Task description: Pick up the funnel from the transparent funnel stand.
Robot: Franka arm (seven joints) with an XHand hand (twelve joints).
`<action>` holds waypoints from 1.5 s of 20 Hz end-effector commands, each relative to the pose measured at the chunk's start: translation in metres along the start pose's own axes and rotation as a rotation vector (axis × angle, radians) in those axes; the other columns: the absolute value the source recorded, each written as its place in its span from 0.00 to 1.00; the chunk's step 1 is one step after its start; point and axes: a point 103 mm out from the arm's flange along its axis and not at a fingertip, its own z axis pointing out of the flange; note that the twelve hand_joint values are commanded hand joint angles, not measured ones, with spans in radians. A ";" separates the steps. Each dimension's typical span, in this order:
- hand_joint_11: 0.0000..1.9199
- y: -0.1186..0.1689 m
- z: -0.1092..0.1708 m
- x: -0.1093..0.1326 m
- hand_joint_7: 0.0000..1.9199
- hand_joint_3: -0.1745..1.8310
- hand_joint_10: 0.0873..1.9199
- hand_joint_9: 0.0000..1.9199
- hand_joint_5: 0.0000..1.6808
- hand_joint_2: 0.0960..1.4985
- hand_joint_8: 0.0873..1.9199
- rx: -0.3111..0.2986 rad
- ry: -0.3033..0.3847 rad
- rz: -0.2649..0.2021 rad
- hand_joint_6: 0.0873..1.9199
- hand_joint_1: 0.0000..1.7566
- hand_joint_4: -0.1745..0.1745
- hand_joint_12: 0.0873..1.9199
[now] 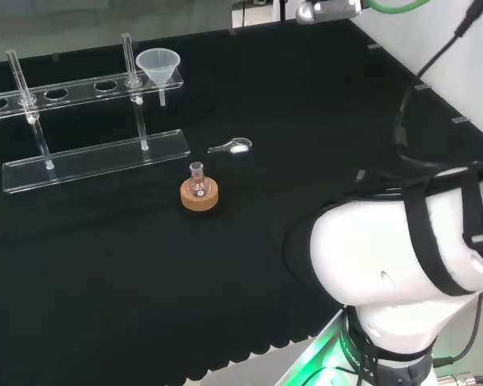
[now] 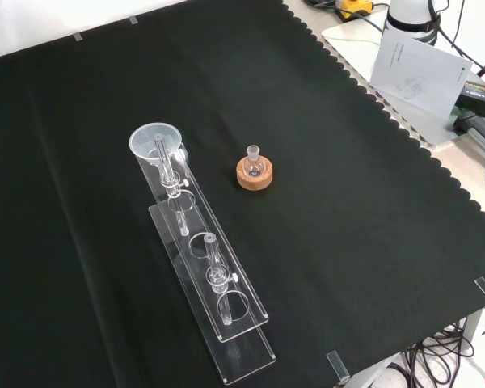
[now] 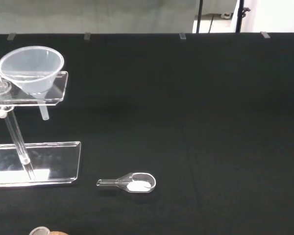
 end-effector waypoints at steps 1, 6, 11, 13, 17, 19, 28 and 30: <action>0.00 0.074 0.020 0.005 0.03 0.26 0.29 0.07 0.10 0.75 0.11 0.011 -0.026 -0.065 0.00 0.03 0.59 0.68; 0.00 0.111 0.036 0.030 0.06 0.23 0.31 0.11 0.14 0.69 0.20 0.051 -0.037 -0.142 0.00 0.12 0.54 0.72; 0.02 0.135 0.052 0.054 0.07 0.21 0.33 0.13 0.17 0.60 0.27 0.089 -0.045 -0.187 0.00 0.23 0.50 0.74; 0.04 0.143 0.058 0.062 0.07 0.20 0.34 0.14 0.17 0.58 0.27 0.106 -0.049 -0.197 0.00 0.25 0.49 0.75; 0.06 0.152 0.068 0.079 0.05 0.20 0.35 0.15 0.16 0.55 0.31 0.104 -0.045 -0.229 0.00 0.28 0.48 0.75; 0.09 0.156 0.072 0.088 0.05 0.20 0.35 0.16 0.16 0.54 0.32 0.127 -0.052 -0.233 0.00 0.30 0.48 0.76; 0.15 0.170 0.091 0.125 0.04 0.20 0.36 0.15 0.13 0.50 0.33 0.211 -0.109 -0.250 0.00 0.35 0.48 0.76; 0.16 0.173 0.097 0.131 0.04 0.20 0.36 0.15 0.12 0.50 0.33 0.231 -0.117 -0.249 0.00 0.35 0.48 0.76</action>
